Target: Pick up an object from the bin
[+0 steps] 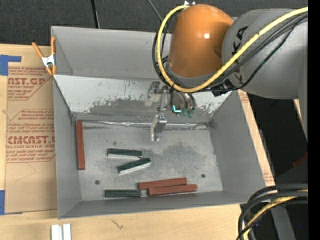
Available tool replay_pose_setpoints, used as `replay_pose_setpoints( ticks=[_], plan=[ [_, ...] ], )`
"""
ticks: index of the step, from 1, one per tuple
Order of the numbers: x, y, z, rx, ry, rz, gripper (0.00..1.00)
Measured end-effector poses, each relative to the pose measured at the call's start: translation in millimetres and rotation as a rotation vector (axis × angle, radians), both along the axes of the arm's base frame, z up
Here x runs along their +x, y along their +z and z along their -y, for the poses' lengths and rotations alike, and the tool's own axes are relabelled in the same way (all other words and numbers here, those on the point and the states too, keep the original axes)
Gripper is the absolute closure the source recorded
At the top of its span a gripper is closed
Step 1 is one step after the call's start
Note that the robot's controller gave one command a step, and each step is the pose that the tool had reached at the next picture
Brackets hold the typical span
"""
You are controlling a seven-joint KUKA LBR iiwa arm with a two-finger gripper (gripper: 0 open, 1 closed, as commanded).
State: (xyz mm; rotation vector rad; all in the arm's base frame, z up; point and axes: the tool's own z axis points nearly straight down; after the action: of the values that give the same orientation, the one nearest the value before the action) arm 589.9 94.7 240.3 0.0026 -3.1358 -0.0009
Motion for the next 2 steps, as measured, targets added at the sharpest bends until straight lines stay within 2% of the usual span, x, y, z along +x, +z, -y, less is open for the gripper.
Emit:
replay_pose_setpoints(
  ticks=[1, 2],
  plan=[
    [1.5, 4.5, 0.5, 0.001, -0.001, 0.008, 0.0],
    [-10.0, -66.2, -2.6, 0.0, 0.055, 0.012, 0.0]
  ],
)
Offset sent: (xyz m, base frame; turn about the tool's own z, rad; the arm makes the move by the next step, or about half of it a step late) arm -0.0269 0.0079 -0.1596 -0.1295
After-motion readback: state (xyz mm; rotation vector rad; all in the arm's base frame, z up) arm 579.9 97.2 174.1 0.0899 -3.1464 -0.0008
